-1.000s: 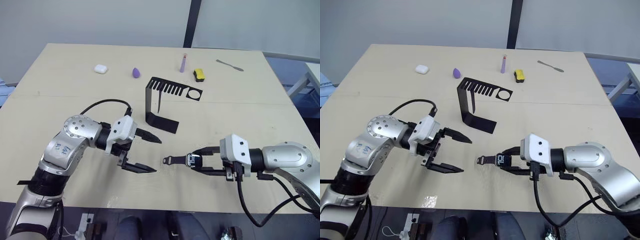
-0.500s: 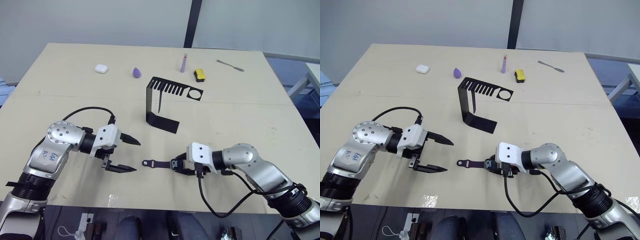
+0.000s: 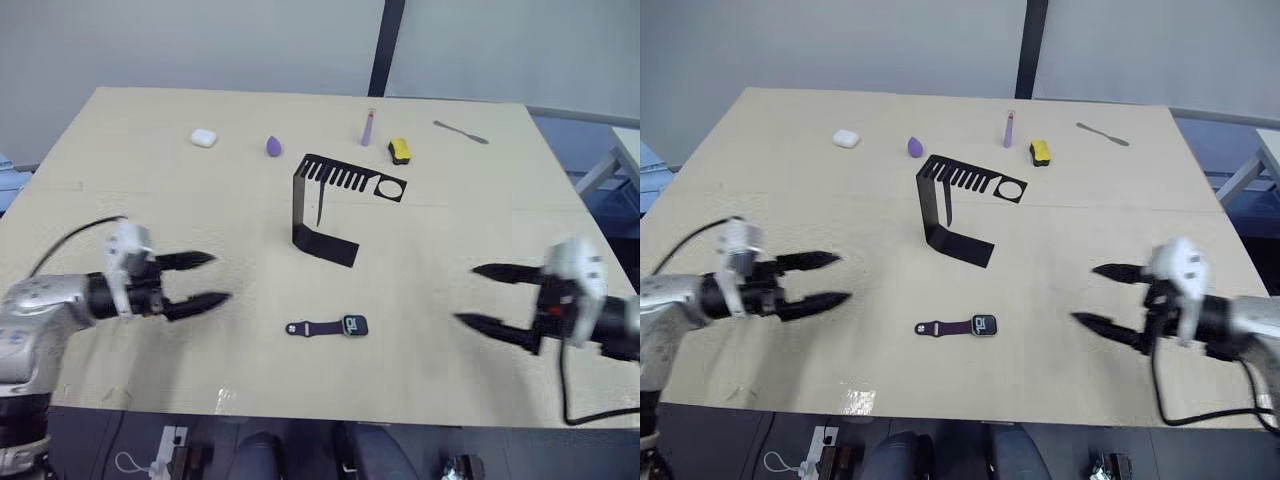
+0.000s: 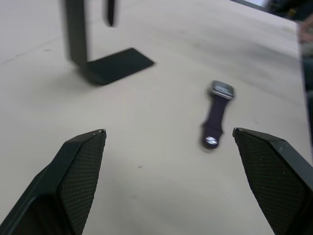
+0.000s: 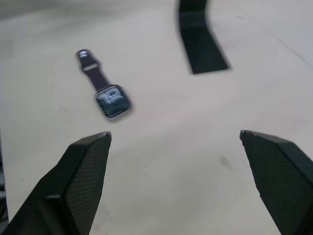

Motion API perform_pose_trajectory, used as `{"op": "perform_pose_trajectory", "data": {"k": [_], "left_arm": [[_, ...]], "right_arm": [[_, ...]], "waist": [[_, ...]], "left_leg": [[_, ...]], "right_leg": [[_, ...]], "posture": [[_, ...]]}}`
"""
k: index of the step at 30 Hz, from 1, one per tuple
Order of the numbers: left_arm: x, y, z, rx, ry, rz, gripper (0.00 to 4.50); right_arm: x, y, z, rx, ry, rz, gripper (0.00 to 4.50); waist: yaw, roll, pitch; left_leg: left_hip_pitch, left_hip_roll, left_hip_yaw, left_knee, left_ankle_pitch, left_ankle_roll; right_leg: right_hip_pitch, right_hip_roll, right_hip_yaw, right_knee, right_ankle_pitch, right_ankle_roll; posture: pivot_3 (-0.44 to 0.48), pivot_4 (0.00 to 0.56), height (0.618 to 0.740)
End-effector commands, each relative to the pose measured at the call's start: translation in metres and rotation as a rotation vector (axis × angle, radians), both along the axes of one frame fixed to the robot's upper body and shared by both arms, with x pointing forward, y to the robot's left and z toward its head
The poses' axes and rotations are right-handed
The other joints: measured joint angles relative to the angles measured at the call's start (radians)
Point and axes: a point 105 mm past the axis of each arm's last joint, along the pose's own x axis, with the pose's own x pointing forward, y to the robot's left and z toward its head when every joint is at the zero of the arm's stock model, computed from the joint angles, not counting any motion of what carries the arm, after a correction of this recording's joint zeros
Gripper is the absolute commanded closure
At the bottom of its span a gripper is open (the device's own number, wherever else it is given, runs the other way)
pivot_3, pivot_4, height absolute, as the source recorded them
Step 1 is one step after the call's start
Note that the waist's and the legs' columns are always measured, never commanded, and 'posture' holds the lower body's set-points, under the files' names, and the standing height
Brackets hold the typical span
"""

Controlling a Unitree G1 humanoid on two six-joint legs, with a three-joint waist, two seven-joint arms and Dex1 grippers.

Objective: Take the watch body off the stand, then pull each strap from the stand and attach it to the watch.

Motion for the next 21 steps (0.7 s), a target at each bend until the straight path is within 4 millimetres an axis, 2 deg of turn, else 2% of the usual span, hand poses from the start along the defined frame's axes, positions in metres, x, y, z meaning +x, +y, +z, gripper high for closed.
{"op": "perform_pose_trajectory", "data": {"k": [1, 3, 5, 7, 9, 12, 15, 20, 21], "left_arm": [[-0.001, 0.031, 0.019, -0.114, -0.059, 0.181, 0.00], [-0.002, 0.042, 0.023, -0.155, -0.077, 0.244, 0.00], [-0.004, 0.039, 0.023, -0.123, -0.088, 0.238, 0.00], [-0.005, 0.030, 0.024, -0.112, -0.095, 0.211, 0.00], [-0.007, 0.011, 0.026, -0.162, -0.086, 0.153, 0.00], [-0.013, -0.023, 0.028, -0.187, -0.098, 0.069, 0.00], [-0.013, -0.044, 0.035, -0.225, -0.135, 0.066, 0.00], [-0.017, -0.077, 0.028, -0.199, -0.191, 0.060, 0.00], [-0.017, -0.080, 0.027, -0.209, -0.197, 0.072, 0.00]], "right_arm": [[-0.015, -0.024, 0.017, 0.077, -0.037, -0.119, 0.03], [-0.021, -0.035, 0.017, 0.109, -0.029, -0.175, 0.03], [-0.024, -0.037, 0.017, 0.125, -0.026, -0.195, 0.03], [-0.025, -0.033, 0.015, 0.133, -0.025, -0.192, 0.03], [-0.023, -0.020, 0.013, 0.146, -0.027, -0.163, 0.03], [-0.014, 0.010, 0.013, 0.178, -0.047, -0.086, 0.03], [0.002, 0.038, 0.011, 0.204, -0.070, -0.040, 0.03], [0.052, 0.100, -0.005, 0.243, -0.097, -0.013, 0.03], [0.060, 0.110, -0.008, 0.251, -0.091, -0.010, 0.26]], "waist": [[-0.002, 0.000, 0.000], [-0.001, 0.000, 0.000], [-0.003, 0.000, 0.000], [-0.003, 0.000, 0.000], [-0.002, 0.000, 0.000], [-0.003, 0.000, 0.000], [-0.005, 0.000, 0.000], [-0.014, -0.001, -0.001], [-0.013, -0.001, -0.001]], "left_leg": [[0.001, 0.000, 0.000, 0.000, 0.000, 0.000], [0.001, 0.000, 0.000, -0.001, 0.000, 0.000], [0.000, 0.000, 0.000, -0.001, 0.000, -0.001], [0.000, 0.000, 0.000, -0.001, 0.000, -0.001], [0.000, 0.000, 0.000, -0.001, 0.000, -0.001], [0.000, 0.000, 0.000, -0.001, 0.001, -0.003], [0.000, 0.000, 0.000, -0.001, 0.002, -0.005], [0.001, 0.000, 0.001, -0.001, 0.003, -0.008], [0.001, 0.000, 0.001, -0.001, 0.003, -0.009]], "right_leg": [[0.000, 0.000, 0.000, 0.000, 0.000, 0.000], [0.000, 0.000, 0.000, -0.001, 0.000, 0.000], [0.000, 0.000, 0.000, -0.001, 0.000, 0.000], [0.001, 0.000, 0.000, -0.001, 0.000, 0.000], [0.001, 0.000, 0.000, -0.001, 0.000, 0.000], [0.000, 0.000, 0.000, -0.001, 0.000, 0.000], [0.000, 0.001, 0.001, -0.001, 0.000, 0.000], [-0.001, 0.002, 0.002, -0.001, 0.000, 0.000], [-0.001, 0.002, 0.002, 0.000, 0.000, 0.000]], "posture": [[0.000, 0.150, 0.740], [0.000, 0.150, 0.740], [0.000, 0.150, 0.740], [0.000, 0.150, 0.740], [0.000, 0.150, 0.740], [0.000, 0.150, 0.740], [0.000, 0.150, 0.740], [0.000, 0.150, 0.740], [0.000, 0.150, 0.740]]}}
